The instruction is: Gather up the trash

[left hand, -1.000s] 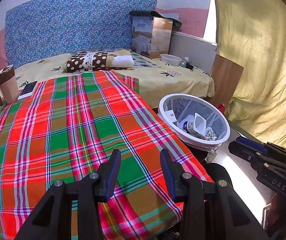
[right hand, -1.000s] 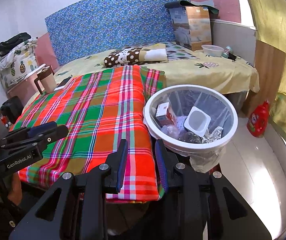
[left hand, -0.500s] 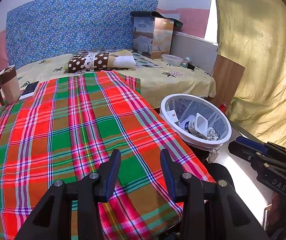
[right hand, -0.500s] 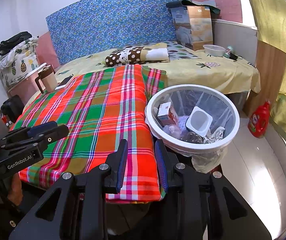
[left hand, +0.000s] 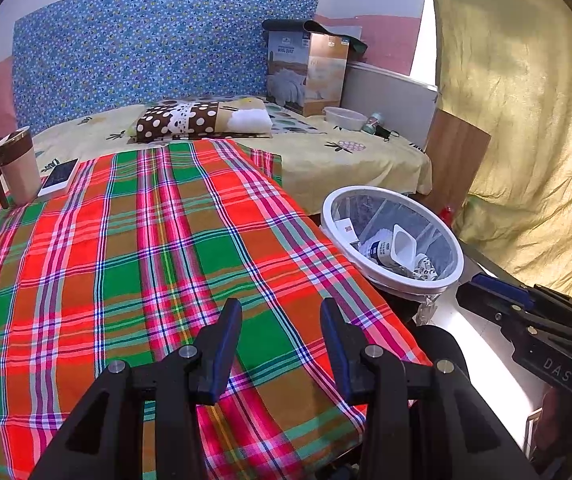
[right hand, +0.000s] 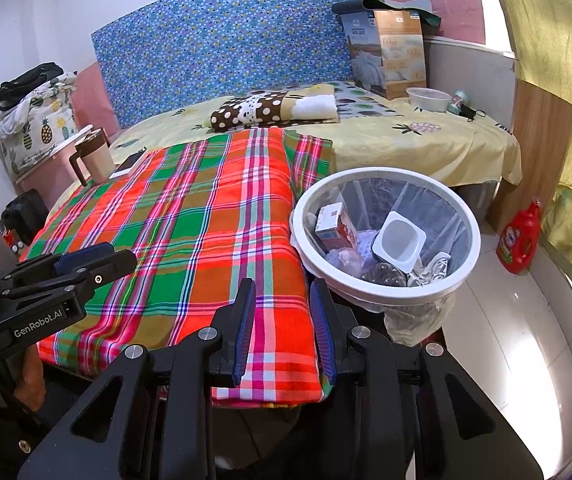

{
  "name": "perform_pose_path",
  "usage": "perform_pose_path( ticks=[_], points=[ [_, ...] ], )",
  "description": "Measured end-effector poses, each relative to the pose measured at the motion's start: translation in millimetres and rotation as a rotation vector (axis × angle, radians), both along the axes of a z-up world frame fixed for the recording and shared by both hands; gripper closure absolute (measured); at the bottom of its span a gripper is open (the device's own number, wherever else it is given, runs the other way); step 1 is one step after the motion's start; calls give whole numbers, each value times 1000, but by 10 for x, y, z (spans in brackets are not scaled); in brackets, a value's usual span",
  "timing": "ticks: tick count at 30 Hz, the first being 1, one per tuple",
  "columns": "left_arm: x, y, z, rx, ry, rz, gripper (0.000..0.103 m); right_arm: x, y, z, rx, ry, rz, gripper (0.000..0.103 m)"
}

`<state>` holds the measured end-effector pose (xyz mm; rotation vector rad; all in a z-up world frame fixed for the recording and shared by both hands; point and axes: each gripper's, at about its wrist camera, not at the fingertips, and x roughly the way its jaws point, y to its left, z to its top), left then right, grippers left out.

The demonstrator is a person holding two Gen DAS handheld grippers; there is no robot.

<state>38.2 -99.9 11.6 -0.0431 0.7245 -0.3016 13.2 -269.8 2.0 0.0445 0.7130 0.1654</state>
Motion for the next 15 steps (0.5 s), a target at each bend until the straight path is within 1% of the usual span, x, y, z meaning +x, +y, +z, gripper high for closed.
perform_pose_path(
  ticks=[15],
  points=[
    [3, 10, -11, 3, 5, -1, 63, 4, -8, 0, 1, 2, 0, 72]
  ],
)
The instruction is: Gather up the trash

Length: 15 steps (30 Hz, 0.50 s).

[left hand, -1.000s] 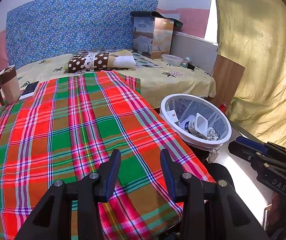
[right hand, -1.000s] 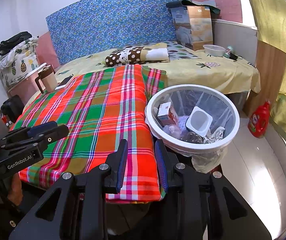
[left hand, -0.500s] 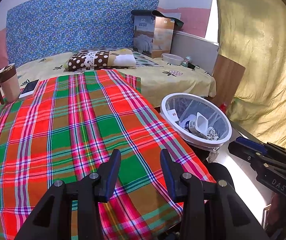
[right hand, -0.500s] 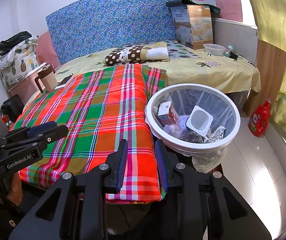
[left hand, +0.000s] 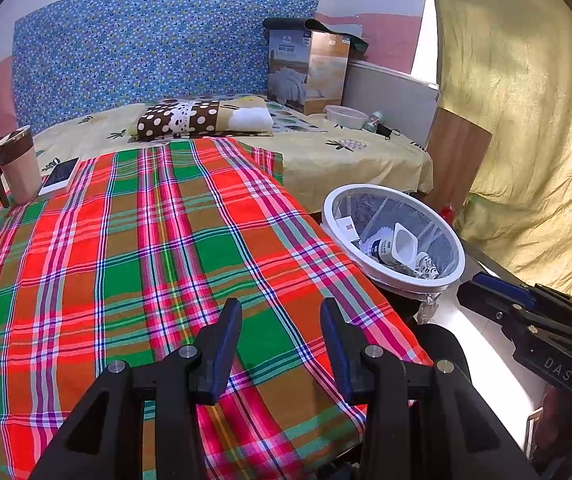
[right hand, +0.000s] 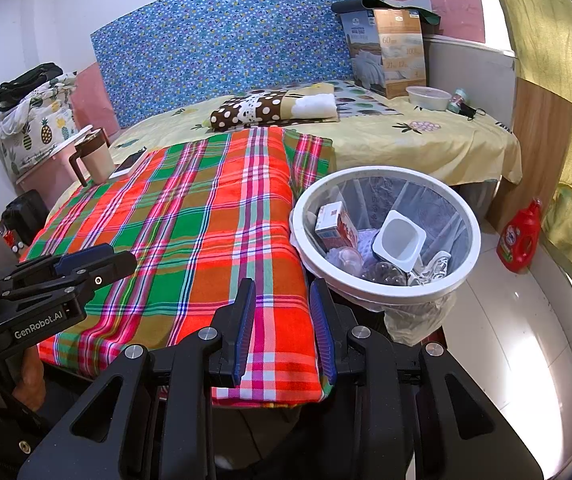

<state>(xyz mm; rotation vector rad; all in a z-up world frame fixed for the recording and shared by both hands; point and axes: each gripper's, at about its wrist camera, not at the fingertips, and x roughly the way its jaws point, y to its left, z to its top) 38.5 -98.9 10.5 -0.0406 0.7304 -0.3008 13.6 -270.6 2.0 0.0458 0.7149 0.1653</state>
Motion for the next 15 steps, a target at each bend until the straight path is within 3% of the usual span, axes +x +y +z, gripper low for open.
perform_pose_path(
  ticks=[15],
  points=[
    [-12, -18, -23, 19, 4, -5, 63, 6, -9, -1, 2, 2, 0, 72]
  ],
)
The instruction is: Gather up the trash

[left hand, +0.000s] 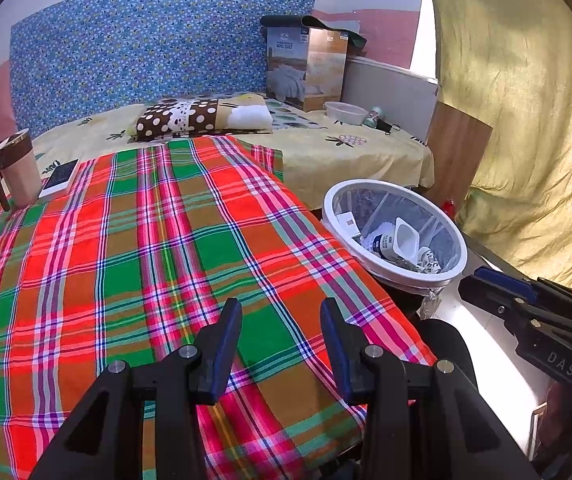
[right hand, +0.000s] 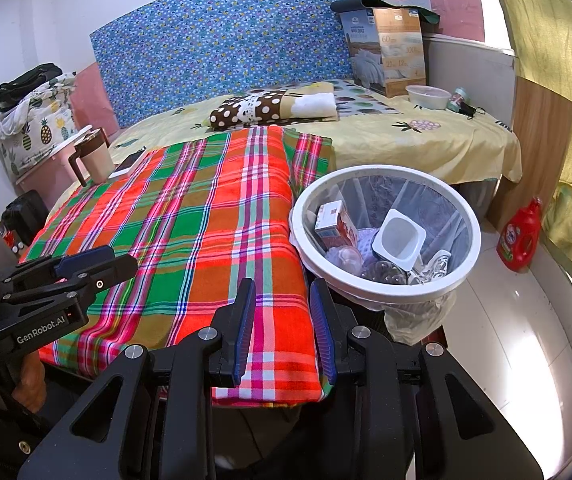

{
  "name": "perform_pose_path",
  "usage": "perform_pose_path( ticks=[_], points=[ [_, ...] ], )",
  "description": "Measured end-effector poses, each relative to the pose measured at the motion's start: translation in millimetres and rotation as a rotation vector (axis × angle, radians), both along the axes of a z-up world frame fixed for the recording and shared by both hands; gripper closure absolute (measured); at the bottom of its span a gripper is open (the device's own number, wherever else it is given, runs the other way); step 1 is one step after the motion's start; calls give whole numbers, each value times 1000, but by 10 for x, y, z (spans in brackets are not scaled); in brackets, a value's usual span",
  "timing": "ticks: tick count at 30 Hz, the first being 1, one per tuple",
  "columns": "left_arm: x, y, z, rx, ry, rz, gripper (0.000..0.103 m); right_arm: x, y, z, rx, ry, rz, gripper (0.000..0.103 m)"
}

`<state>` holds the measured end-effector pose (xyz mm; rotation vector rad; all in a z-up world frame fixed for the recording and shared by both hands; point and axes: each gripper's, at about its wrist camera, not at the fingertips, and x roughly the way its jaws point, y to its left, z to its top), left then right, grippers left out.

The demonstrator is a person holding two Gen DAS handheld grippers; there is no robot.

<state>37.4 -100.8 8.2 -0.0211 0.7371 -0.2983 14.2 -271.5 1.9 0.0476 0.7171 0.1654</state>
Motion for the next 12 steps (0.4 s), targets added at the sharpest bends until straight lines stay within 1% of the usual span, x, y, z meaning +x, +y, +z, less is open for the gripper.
perform_pose_path(
  ticks=[12],
  points=[
    [-10, -4, -4, -1, -1, -6, 63, 3, -6, -3, 1, 1, 1, 72]
  ],
)
